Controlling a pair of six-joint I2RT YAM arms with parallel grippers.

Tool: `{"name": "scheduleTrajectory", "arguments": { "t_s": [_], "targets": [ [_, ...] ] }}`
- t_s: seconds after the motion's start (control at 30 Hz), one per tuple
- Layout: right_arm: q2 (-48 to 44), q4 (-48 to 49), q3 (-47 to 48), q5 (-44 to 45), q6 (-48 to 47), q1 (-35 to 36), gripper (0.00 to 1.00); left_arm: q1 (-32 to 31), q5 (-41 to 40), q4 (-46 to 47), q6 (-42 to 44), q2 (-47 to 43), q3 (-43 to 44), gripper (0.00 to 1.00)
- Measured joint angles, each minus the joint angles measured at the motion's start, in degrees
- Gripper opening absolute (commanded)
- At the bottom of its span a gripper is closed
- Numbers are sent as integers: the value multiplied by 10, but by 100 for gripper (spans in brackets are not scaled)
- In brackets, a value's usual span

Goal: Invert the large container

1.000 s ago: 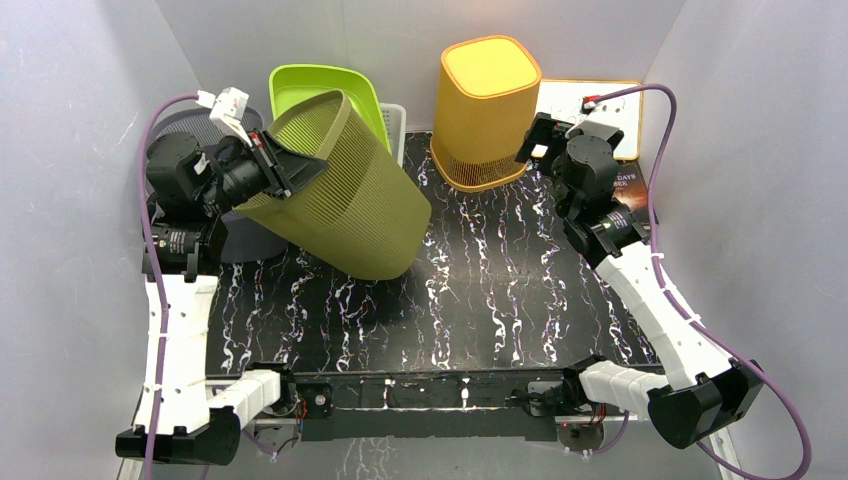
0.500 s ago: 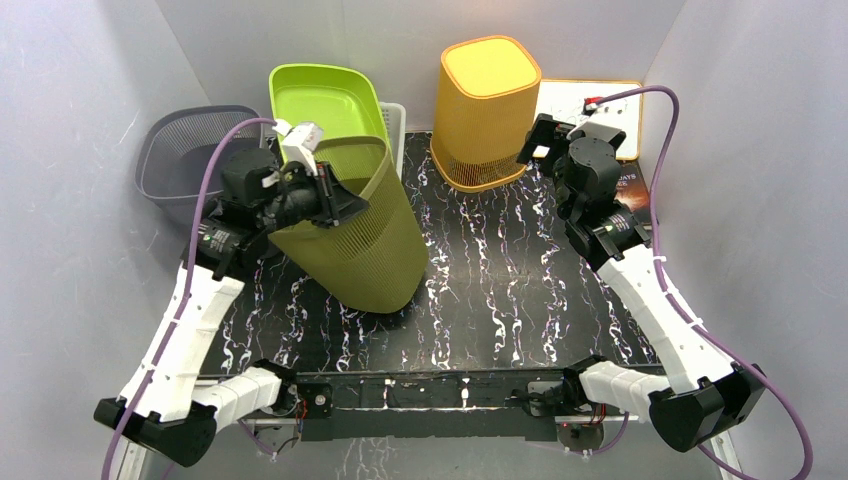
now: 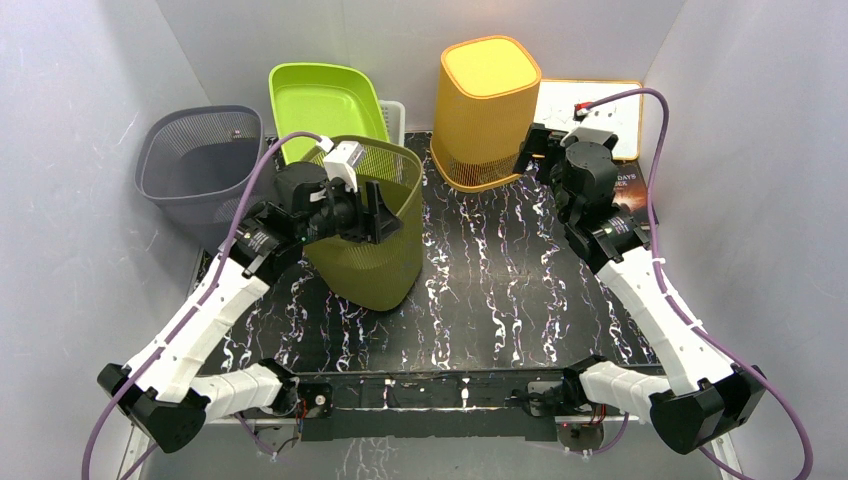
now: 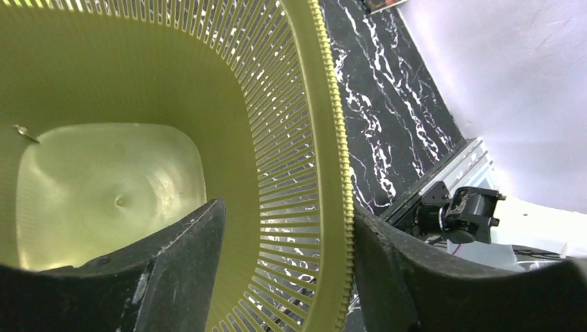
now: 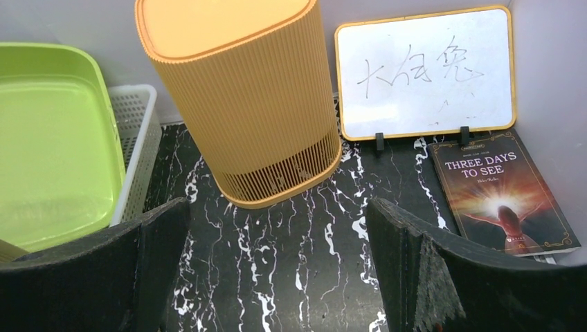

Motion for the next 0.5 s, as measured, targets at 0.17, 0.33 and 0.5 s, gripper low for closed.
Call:
{"name": "scheduleTrajectory", "arguments": {
  "t_s": [0.17, 0.33, 0.5],
  "targets": [
    [-3, -9, 0, -20, -15, 0, 98, -14, -20, -5, 2, 8, -9, 98],
    [-6, -18, 0, -41, -28, 0, 98, -17, -40, -37, 10, 15, 43, 98],
    [-5, -28, 11, -85, -34, 0, 98, -17, -76, -71, 31, 31, 150, 98]
  ]
}}
